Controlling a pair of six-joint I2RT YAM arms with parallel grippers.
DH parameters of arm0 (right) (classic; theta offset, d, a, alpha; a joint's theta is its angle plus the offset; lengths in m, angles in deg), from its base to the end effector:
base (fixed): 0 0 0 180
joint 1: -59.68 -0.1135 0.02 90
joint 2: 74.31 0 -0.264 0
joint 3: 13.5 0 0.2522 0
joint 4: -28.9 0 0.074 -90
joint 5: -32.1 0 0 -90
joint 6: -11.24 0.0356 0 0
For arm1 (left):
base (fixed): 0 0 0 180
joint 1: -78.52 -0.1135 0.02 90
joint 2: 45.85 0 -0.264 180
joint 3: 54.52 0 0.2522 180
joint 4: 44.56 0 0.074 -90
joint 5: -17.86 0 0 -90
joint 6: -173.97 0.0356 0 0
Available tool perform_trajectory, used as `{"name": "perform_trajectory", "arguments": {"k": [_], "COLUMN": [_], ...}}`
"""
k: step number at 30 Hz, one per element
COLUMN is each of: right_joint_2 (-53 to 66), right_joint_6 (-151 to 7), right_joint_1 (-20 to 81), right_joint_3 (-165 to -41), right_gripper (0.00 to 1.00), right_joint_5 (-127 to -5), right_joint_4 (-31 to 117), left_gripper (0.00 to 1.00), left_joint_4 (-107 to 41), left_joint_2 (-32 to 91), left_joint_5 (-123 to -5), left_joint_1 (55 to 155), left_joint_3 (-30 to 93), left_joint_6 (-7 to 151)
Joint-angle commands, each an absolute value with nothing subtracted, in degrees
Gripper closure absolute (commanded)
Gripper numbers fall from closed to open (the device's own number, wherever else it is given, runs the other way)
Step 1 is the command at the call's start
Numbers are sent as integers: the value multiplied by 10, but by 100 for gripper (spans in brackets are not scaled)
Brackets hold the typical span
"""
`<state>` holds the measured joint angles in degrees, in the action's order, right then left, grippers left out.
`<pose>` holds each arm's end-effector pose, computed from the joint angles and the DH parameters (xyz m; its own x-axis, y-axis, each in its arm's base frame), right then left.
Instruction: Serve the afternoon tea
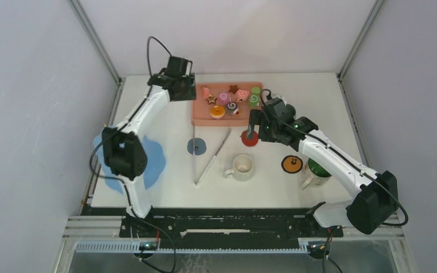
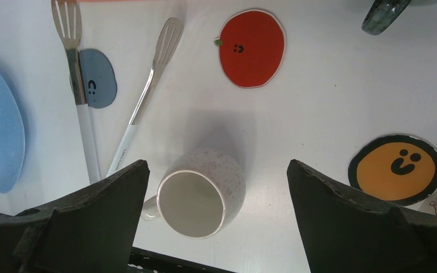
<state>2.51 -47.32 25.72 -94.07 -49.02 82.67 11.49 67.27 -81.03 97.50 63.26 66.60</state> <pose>0.2366 0.1528 0.3034 -0.7872 0.0911 -0.6099 -0.0692 0.9697 0.2342 0.4208 -0.1389 0.2915 -0.7739 -0.0457 -0.6316 -0.0010 0.9975 -0.0710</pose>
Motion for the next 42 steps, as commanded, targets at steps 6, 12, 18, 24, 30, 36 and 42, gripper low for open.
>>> {"name": "perform_trajectory", "arguments": {"k": [6,12,18,24,30,36,42], "right_joint_2": [18,26,33,41,39,39,41], "right_joint_6": [-501,-514,-520,-524,-527,-528,-530], "right_joint_1": [251,251,251,250,250,250,250], "right_joint_3": [-963,-963,-963,-963,-963,-963,-963], "right_gripper": [0,0,0,0,0,0,0], "right_joint_5": [-530,-543,-561,-563,-560,-553,-546], "right_joint_4": [776,756,749,758,763,765,767], "left_gripper": [31,19,19,18,26,42,94], "left_joint_4": [226,301,395,409,300,237,193], "left_joint_2": [372,207,123,132,132,137,154], "left_joint_5": [-883,-951,-1107,-1197,-1121,-1069,-1004], "left_joint_1": [984,983,983,952,838,792,776], "left_joint_3": [628,571,534,485,418,382,365], "left_joint_6": [684,619,521,509,549,579,626]}}
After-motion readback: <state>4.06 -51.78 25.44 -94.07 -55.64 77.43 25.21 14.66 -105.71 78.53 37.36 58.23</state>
